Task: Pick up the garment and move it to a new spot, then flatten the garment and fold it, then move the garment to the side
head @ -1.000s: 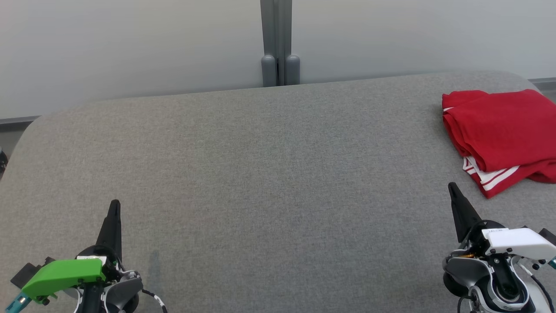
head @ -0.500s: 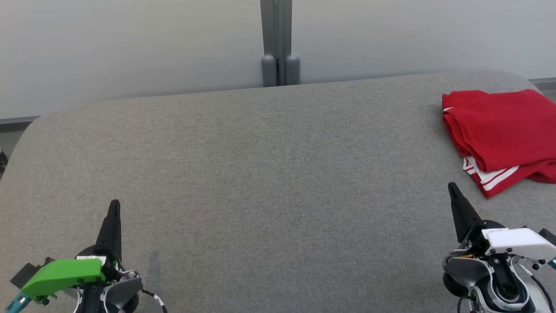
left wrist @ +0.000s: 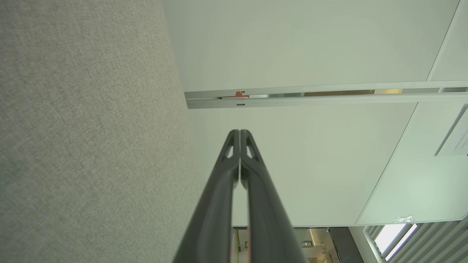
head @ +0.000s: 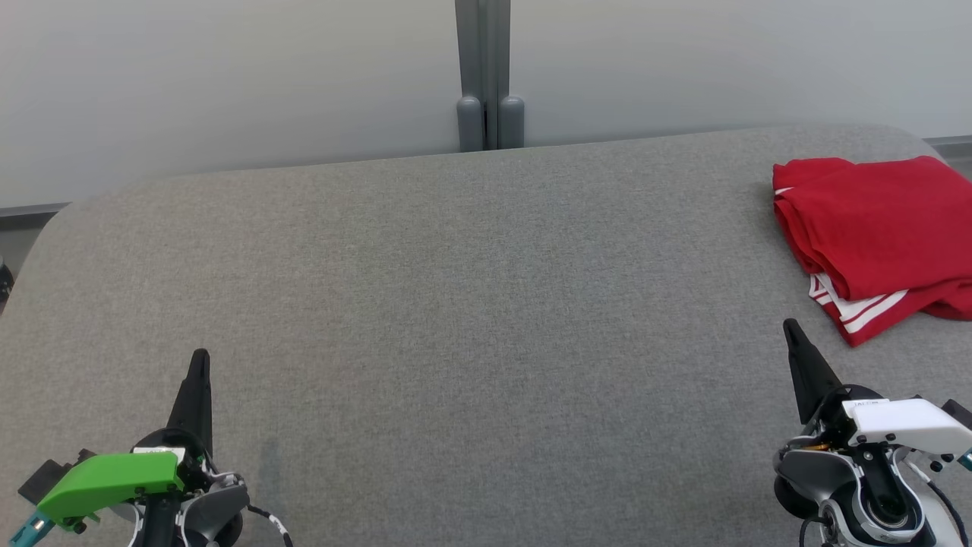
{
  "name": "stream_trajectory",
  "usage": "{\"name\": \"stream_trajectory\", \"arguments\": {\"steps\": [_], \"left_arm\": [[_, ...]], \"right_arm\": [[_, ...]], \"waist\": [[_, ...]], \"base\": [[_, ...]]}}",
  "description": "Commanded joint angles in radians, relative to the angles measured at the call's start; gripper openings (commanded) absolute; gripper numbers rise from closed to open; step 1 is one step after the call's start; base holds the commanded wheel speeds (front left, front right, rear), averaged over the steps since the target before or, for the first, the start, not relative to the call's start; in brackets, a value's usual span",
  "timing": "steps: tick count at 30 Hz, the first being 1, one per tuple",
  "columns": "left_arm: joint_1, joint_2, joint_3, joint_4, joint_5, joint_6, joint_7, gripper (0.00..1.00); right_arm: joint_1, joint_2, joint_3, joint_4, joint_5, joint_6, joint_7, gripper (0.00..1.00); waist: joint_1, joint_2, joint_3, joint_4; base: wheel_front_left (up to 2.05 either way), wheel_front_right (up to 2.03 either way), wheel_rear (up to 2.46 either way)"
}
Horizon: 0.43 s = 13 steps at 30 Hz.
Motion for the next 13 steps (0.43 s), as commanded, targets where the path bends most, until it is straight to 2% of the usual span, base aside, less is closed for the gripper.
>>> {"name": "stream_trajectory", "arguments": {"steps": [1,13], "left_arm": [[-0.015,-0.002,0.003,0.001,0.007,-0.005,0.005,0.0],[-0.015,-0.003,0.007,0.001,0.008,-0.005,0.006,0.0]], "right_arm": [[-0.006,-0.001,-0.002,0.002,0.0,0.001,0.005,0.0],[-0.006,0.0,-0.003,0.002,-0.002,0.001,0.005,0.0]], "waist": [[0.0,0.0,0.0,0.0],[0.0,0.0,0.0,0.0]], "base": [[0.0,0.0,0.0],[0.0,0.0,0.0]]}}
